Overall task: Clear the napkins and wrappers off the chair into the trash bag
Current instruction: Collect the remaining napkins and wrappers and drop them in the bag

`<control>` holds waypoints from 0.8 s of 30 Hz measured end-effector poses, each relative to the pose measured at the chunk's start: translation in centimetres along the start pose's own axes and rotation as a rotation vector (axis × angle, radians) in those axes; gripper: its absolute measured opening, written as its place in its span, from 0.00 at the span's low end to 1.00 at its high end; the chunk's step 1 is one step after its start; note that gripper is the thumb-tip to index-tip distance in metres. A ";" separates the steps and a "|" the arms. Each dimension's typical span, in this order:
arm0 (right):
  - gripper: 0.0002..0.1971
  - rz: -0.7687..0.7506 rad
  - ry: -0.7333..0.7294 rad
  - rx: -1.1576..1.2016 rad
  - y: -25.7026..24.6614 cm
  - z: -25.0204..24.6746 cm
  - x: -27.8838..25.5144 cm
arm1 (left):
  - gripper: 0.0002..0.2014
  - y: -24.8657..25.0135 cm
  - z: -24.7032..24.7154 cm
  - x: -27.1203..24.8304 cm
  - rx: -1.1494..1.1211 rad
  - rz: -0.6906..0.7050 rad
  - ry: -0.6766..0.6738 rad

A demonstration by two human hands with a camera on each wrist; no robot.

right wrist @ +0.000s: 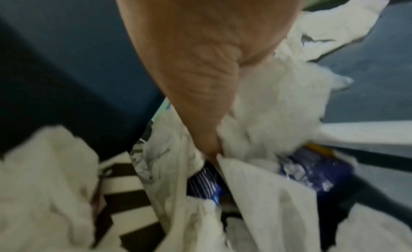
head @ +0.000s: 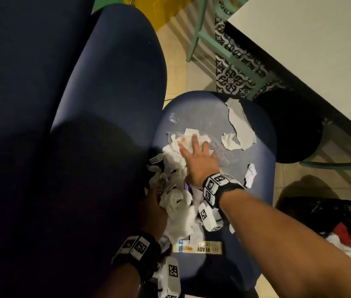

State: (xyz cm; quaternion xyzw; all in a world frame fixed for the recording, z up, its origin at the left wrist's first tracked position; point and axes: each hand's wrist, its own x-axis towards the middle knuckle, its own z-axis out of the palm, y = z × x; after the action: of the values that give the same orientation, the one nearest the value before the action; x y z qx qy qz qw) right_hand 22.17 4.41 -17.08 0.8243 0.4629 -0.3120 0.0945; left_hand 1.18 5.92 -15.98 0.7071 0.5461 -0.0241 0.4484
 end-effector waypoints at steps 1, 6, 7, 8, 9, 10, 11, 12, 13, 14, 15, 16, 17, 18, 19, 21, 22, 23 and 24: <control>0.54 0.006 0.048 -0.014 -0.2 0.4 0.0 | 0.26 0.1 -0.5 -0.1 0.005 -0.008 -0.015; 0.30 -0.009 0.173 0.113 0.8 0.6 0.2 | 0.18 2.3 -2.7 2.2 0.098 0.017 -0.102; 0.29 -0.005 0.169 0.157 1.3 0.5 0.2 | 0.23 3.4 -3.0 2.9 0.148 0.047 -0.131; 0.29 -0.001 0.170 0.199 1.9 0.4 0.1 | 0.24 4.4 -3.1 3.6 0.211 0.086 -0.167; 0.29 0.006 0.175 0.237 2.4 0.3 -0.3 | 0.23 5.7 -3.3 4.2 0.284 0.119 -0.217; 0.29 0.017 0.179 0.270 3.0 0.3 -0.7 | 0.23 6.9 -3.4 5.0 0.353 0.134 -0.253; 0.29 0.031 0.187 0.303 3.6 0.2 -1.4 | 0.21 8.0 -3.5 5.8 0.385 0.162 -0.265; 0.30 0.051 0.202 0.339 4.2 0.3 -2.1 | 0.18 8.9 -3.3 6.9 0.412 0.194 -0.278; 0.30 0.076 0.220 0.376 4.7 0.4 -3.0 | 0.15 9.2 -2.9 8.0 0.439 0.242 -0.299; 0.30 0.099 0.239 0.411 5.3 0.5 -3.9 | 0.15 9.2 -2.4 9.2 0.487 0.280 -0.327; 0.30 0.120 0.253 0.437 5.7 0.6 -4.7 | 0.17 9.1 -1.8 10.3 0.523 0.335 -0.358; 0.31 0.138 0.262 0.455 6.0 0.8 -5.5 | 0.19 9.1 -1.2 11.0 0.564 0.368 -0.409; 0.32 0.156 0.268 0.468 6.2 1.0 -6.2 | 0.20 9.0 -0.6 11.6 0.590 0.413 -0.444; 0.33 0.174 0.269 0.479 6.3 1.1 -6.8 | 0.21 9.3 -0.2 11.8 0.632 0.461 -0.452; 0.32 0.187 0.267 0.494 6.3 1.3 -7.3 | 0.21 9.2 0.3 11.8 0.674 0.515 -0.432; 0.32 0.190 0.257 0.525 6.2 1.3 -7.9 | 0.20 9.2 0.9 11.7 0.766 0.599 -0.373; 0.31 0.186 0.256 0.540 6.1 1.2 -8.2 | 0.20 9.4 1.0 11.5 0.784 0.624 -0.369; 0.31 0.181 0.258 0.553 6.0 1.1 -8.3 | 0.19 9.3 1.3 11.5 0.780 0.658 -0.370; 0.31 0.180 0.262 0.559 6.0 1.1 -8.4 | 0.18 9.3 1.4 11.4 0.766 0.675 -0.376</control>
State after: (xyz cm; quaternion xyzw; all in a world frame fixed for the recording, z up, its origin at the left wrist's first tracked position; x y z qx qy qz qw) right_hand 23.49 -5.34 -13.63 0.8890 0.2928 -0.3089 -0.1688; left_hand 13.83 13.54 -17.14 0.9396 0.1512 -0.2022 0.2313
